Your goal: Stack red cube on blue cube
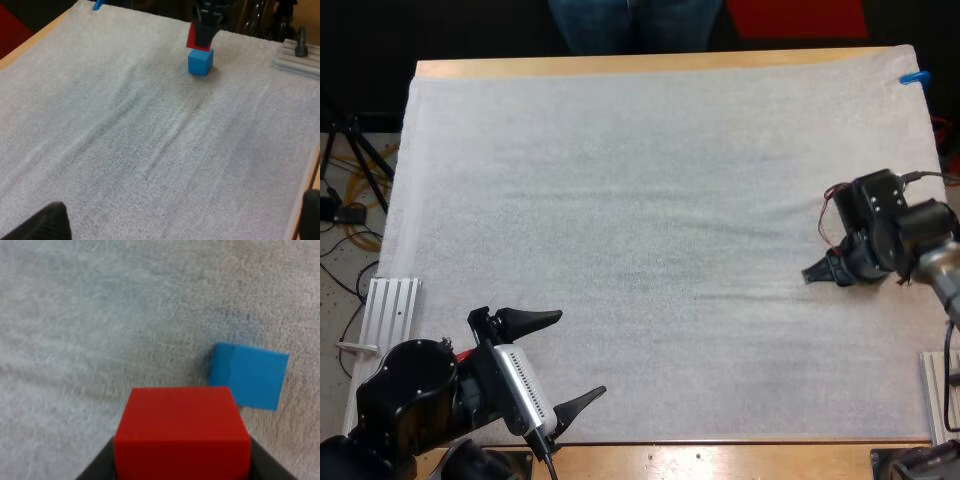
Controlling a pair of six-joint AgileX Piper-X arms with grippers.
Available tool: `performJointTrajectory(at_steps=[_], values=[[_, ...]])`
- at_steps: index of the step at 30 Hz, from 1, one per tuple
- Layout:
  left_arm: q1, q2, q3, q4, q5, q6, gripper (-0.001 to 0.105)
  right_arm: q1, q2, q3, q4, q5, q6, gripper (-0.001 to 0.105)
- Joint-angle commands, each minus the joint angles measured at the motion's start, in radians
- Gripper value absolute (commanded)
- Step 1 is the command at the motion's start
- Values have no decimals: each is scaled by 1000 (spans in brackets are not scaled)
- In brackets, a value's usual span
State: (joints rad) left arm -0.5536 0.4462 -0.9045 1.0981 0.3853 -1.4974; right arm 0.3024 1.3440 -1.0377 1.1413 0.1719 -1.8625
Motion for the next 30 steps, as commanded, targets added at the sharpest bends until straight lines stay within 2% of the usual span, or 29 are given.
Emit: performJointTrajectory(at_steps=[1, 9, 16, 24, 30], values=[[-2, 2, -6, -4, 1, -2, 87, -21, 14, -19, -13, 6, 5, 25], [-2, 2, -6, -4, 1, -1, 87, -125, 77, -42, -12, 2, 49, 25], [-2, 2, -6, -4, 1, -1, 87, -210, 95, -39, -44, -73, 68, 25], [-2, 2, -6, -4, 1, -1, 87, -221, 165, -39, -73, -78, 75, 25], [-2, 2, -6, -4, 1, -1, 87, -221, 196, -39, -84, -55, 119, 25]])
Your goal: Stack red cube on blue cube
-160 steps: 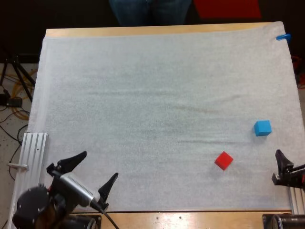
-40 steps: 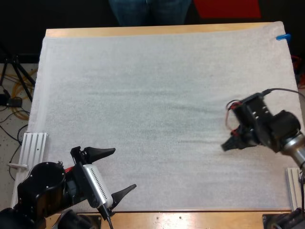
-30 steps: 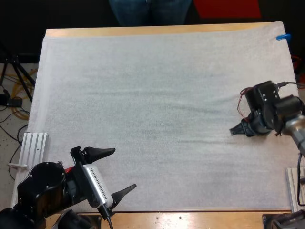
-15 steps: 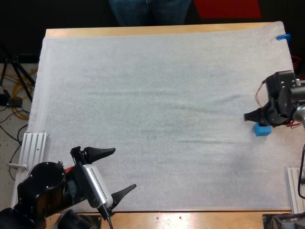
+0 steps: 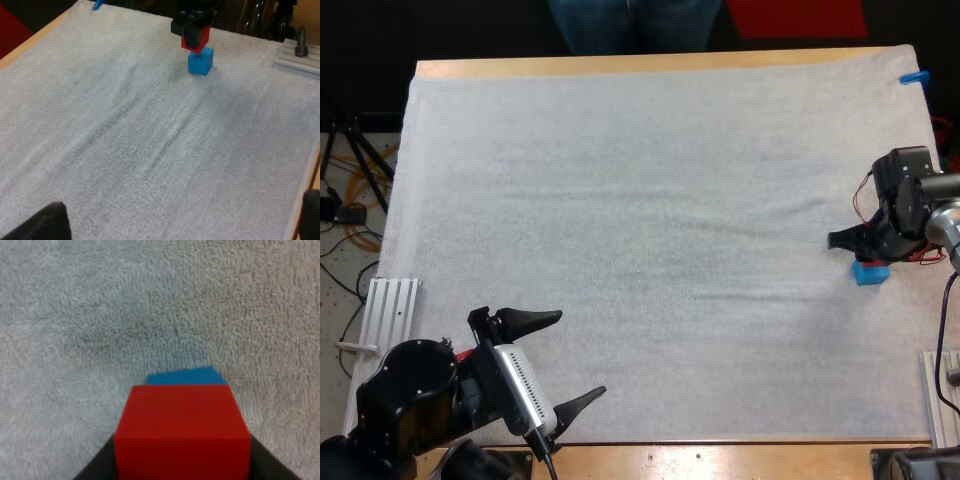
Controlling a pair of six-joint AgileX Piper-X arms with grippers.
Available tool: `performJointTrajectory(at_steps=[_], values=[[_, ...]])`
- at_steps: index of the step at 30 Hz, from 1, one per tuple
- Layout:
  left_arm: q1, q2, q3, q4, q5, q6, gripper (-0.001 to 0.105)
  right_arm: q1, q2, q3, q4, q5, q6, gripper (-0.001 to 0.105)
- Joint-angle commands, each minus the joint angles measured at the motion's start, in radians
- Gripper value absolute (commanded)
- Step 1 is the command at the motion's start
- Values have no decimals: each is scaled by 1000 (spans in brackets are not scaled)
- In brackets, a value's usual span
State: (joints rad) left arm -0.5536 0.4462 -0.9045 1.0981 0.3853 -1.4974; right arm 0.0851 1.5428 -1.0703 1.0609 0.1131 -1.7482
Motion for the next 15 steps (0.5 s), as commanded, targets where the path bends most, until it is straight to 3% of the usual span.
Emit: performJointTrajectory(at_steps=[1, 8, 15], values=[[-2, 2, -6, -4, 1, -1, 87, -3, 3, -6, 0, 6, 12, 25], [-2, 2, -6, -4, 1, -1, 87, -44, 12, -3, 0, 0, 44, 25], [-2, 2, -6, -4, 1, -1, 87, -83, 12, -3, -1, -113, 46, 25]])
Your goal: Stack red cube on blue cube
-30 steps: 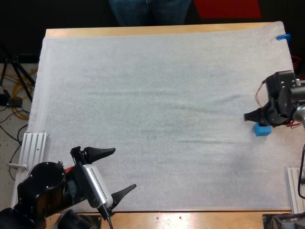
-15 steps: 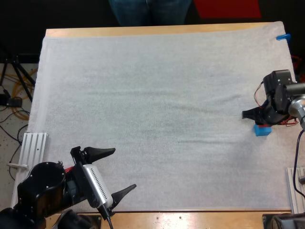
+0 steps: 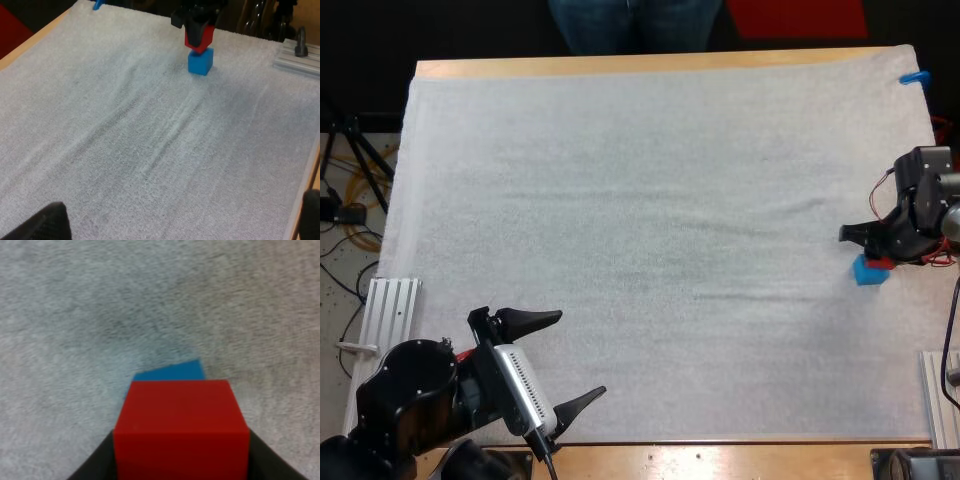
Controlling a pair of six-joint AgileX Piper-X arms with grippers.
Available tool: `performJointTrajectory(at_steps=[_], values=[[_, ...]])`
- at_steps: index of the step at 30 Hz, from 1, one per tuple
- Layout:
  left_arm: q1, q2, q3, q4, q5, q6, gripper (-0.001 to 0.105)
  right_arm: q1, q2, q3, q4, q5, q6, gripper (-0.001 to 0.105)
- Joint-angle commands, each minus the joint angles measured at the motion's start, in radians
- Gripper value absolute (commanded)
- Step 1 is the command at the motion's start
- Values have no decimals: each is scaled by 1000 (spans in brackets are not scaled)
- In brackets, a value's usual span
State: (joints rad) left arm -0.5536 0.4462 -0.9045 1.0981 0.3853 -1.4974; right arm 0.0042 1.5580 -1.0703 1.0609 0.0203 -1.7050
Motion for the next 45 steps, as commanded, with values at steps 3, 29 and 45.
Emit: performJointTrajectory(at_steps=[3, 29, 45], values=[[-2, 2, -6, -4, 1, -1, 87, -2, -4, -3, -1, -37, 0, 25], [-2, 2, -6, -4, 1, -1, 87, -2, -10, -3, -6, -20, -2, 66], [-2, 8, -6, -13, -26, -17, 87, 27, -296, -3, 27, -31, -48, 66]])
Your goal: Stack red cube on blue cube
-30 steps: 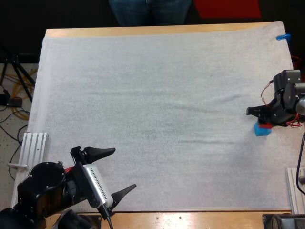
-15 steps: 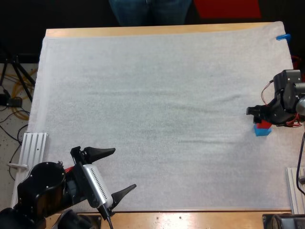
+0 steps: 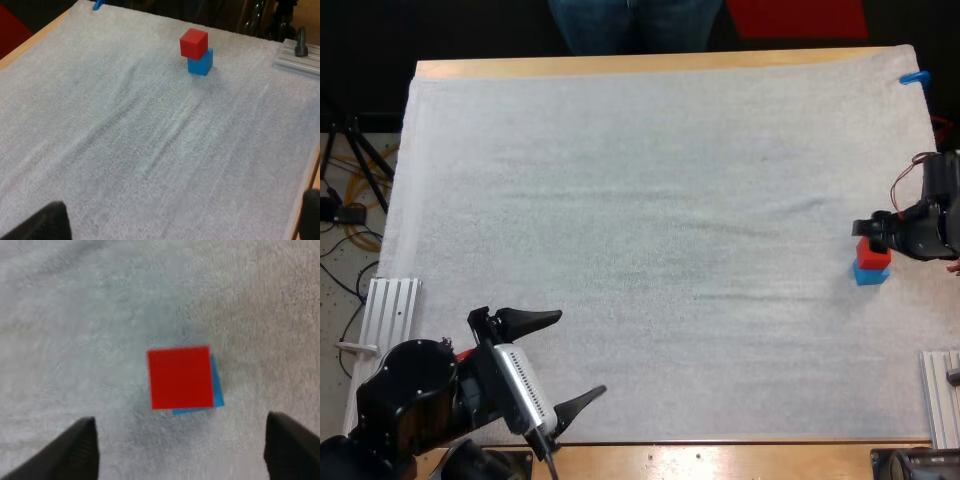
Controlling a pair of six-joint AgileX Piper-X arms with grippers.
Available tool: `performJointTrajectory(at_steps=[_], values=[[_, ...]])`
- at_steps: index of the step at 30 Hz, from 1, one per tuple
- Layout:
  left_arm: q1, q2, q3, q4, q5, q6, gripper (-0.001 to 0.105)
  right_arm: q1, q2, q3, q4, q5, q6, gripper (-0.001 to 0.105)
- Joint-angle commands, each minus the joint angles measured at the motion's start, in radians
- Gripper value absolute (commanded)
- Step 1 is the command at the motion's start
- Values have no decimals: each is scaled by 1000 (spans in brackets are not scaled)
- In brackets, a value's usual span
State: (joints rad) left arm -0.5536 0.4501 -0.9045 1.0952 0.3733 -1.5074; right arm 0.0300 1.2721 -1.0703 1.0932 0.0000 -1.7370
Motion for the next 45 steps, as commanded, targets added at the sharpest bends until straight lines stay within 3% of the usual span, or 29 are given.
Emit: performJointTrajectory(at_steps=[1, 5, 7, 12, 14, 20, 23, 34, 45], values=[[-2, 10, -6, -20, -41, -25, 87, 18, -30, -3, -25, -9, -31, 66], [21, 77, -6, -91, -169, -44, 87, 52, -75, -3, -88, 0, -40, 66], [55, 113, -6, -133, -188, -44, 87, 54, -87, -3, -103, 0, -40, 66], [223, 184, -6, -246, -171, -84, 87, 54, -126, -12, -110, 0, -79, 66], [331, 195, -9, -275, -136, -88, 87, 54, -155, -12, -117, 24, -84, 66], [573, 177, -37, -241, -77, -85, 87, 54, -252, -12, -117, 26, -96, 66], [647, 140, -52, -225, -78, -89, 87, 54, -323, -6, -119, 26, -101, 66], [668, -96, -53, -151, -34, -89, 87, 54, -562, 24, -125, 87, -113, 66], [663, -304, -21, -56, -32, -29, 87, 54, -894, 226, -123, 94, -114, 66]])
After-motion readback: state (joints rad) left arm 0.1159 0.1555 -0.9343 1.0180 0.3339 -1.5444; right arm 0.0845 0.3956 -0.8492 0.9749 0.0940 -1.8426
